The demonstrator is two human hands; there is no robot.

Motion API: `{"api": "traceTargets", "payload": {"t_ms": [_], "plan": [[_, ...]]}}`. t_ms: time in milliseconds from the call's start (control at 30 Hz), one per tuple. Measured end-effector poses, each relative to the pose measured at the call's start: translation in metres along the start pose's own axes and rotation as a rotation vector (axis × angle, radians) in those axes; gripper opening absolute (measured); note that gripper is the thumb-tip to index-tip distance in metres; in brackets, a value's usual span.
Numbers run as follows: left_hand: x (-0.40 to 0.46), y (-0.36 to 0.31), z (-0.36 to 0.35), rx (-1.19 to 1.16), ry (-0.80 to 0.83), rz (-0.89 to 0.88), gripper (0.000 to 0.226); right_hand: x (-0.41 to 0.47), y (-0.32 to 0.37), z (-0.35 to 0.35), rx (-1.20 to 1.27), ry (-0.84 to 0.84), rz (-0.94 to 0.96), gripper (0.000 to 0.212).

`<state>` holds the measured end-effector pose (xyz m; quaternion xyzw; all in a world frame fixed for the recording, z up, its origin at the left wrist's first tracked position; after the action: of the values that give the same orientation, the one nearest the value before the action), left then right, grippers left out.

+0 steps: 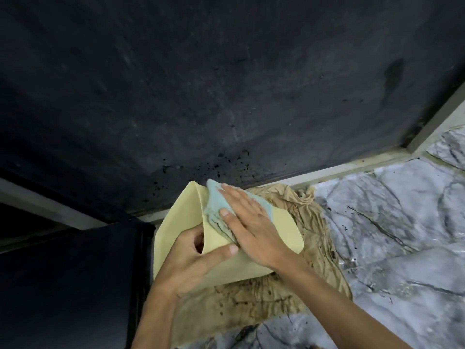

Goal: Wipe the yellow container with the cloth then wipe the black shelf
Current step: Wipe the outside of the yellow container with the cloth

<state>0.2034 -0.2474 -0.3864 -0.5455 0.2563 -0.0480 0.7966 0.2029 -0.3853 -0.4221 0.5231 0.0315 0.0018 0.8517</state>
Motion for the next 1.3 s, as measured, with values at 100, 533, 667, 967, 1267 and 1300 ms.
{"api": "traceTargets", "payload": {"t_ms": [100, 533, 667, 967, 1267, 1300], "plan": [[-0.001, 0.005, 0.006, -0.033, -0.01, 0.034, 0.023, -0.015, -0.06, 0.014, -0.015, -0.091, -0.177, 0.043], [0.006, 0.006, 0.013, -0.046, -0.12, 0.059, 0.011, -0.013, -0.01, -0.01, -0.057, 0.011, -0.081, 0.042], [-0.001, 0.012, 0.022, -0.029, -0.146, 0.071, 0.011, -0.008, -0.041, -0.001, -0.101, 0.018, -0.138, 0.041], [-0.001, 0.018, 0.024, -0.049, -0.139, 0.091, 0.016, -0.012, -0.098, 0.01, -0.125, -0.101, -0.339, 0.055], [0.0, 0.019, 0.029, -0.03, -0.137, 0.069, 0.021, -0.009, -0.044, -0.005, -0.108, -0.011, -0.103, 0.046], [-0.001, 0.02, 0.029, -0.026, -0.137, 0.07, 0.02, -0.016, -0.061, -0.001, -0.115, -0.049, -0.146, 0.048]]}}
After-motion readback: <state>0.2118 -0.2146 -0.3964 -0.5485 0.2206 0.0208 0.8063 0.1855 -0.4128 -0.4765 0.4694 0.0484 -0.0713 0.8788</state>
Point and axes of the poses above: each hand's wrist, its own x-axis towards the middle knuckle, its own z-axis out of the back of the hand, y = z × x, the point moved 6 cm from there along x, towards the middle knuckle, and after that the axes turned 2 degrees about -z, right-handed, at the moved point
